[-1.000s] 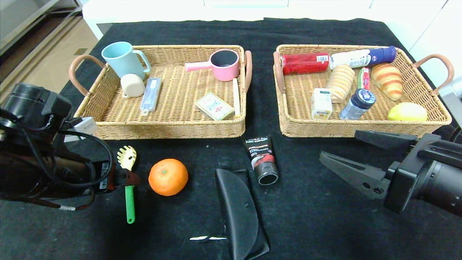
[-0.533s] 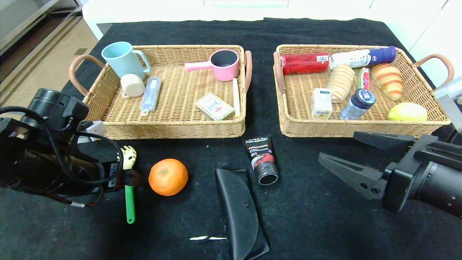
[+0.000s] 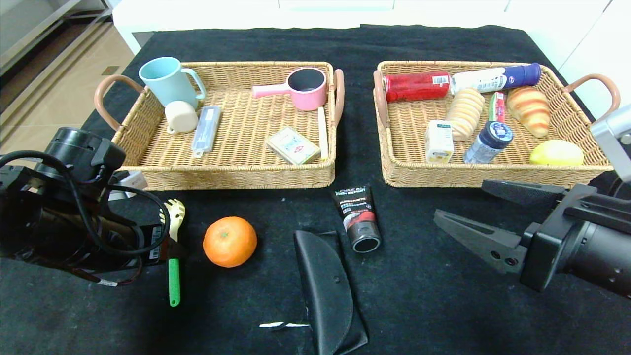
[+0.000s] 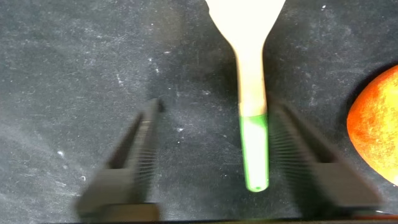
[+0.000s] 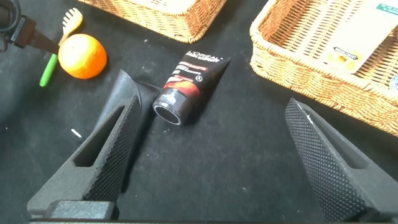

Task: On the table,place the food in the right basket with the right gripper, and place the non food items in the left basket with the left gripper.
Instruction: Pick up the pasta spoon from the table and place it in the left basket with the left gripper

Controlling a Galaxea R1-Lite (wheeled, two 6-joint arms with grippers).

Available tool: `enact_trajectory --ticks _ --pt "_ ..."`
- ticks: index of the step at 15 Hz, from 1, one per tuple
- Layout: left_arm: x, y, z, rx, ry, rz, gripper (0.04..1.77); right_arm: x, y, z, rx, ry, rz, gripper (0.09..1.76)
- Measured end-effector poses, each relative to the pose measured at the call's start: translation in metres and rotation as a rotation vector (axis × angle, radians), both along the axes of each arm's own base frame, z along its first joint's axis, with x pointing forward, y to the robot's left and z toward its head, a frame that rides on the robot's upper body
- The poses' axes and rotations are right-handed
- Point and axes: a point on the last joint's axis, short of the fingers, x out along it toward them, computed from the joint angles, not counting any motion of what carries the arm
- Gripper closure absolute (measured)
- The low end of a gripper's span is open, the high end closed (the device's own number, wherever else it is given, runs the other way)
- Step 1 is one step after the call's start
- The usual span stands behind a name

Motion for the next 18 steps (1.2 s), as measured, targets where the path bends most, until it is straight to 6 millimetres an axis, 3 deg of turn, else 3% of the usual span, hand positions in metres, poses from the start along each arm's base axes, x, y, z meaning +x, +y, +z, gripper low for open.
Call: enact_trajectory --ticks 3,4,5,18 --pt "0.0001 0.0005 -0.0004 0.001 0.002 0.002 1.00 0.0001 0.0001 -0.0003 -0.002 0.000 0.000 0.15" --pt "0.0001 0.0005 -0.0008 0.003 0.003 0.003 1.19 -0.0001 0.0002 -0.0004 -0.004 -0.002 0.001 0.15" --pt "0.0002 0.0005 -0.0012 0.004 0.004 0.003 1.62 -0.0002 0.0001 -0.0003 -0.004 -0.003 0.001 0.15" --pt "-0.0001 0.0027 -0.0033 0.000 0.013 0.009 1.58 0.0004 0.0003 -0.0027 -0.010 0.005 0.001 0.15"
